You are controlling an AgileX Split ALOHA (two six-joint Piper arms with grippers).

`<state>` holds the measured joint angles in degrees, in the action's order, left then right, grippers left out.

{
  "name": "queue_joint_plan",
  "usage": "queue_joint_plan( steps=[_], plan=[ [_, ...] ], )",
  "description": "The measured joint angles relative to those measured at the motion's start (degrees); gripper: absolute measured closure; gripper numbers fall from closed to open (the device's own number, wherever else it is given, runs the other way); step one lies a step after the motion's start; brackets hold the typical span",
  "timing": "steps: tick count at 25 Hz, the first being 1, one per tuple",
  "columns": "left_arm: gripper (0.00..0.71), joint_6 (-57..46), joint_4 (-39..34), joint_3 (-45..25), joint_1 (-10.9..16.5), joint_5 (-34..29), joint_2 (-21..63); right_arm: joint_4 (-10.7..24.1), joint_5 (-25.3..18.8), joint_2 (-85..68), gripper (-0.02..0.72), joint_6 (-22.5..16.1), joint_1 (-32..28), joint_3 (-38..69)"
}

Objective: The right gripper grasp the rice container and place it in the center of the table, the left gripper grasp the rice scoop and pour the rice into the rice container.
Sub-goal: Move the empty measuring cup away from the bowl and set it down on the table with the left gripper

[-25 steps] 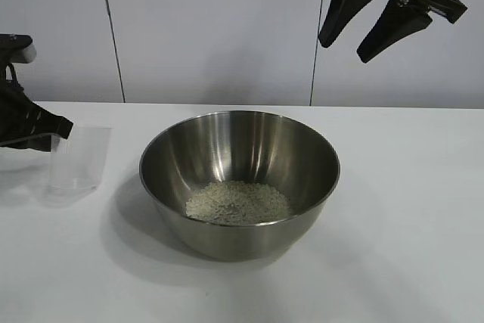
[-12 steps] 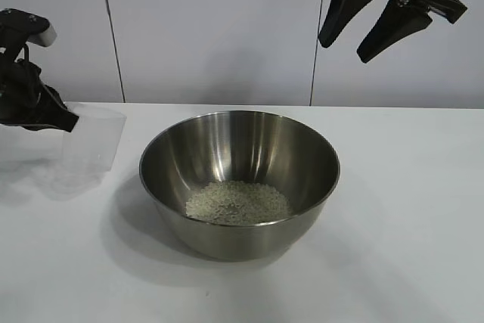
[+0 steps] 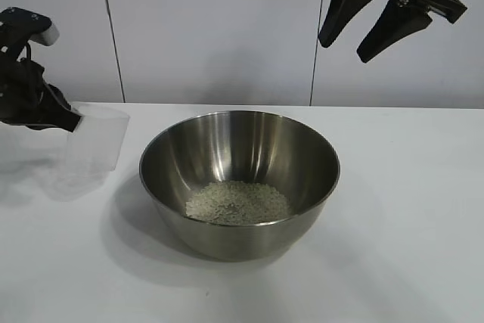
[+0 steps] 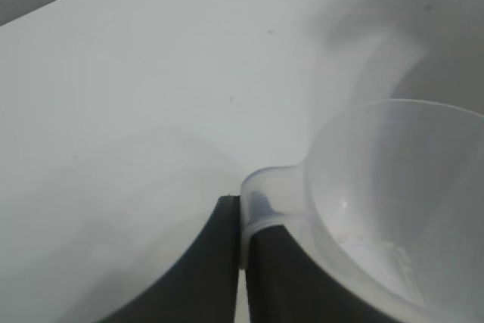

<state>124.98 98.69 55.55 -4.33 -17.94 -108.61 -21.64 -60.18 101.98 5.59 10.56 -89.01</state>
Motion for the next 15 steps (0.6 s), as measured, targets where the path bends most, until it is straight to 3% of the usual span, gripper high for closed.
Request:
queue_joint_plan(
  steps=[15],
  plan=[
    [0.702, -2.84, -0.10, 0.28, 0.00, -5.21, 0.00, 0.00, 0.11, 0.00, 0.333, 0.00, 0.00, 0.00]
  ],
)
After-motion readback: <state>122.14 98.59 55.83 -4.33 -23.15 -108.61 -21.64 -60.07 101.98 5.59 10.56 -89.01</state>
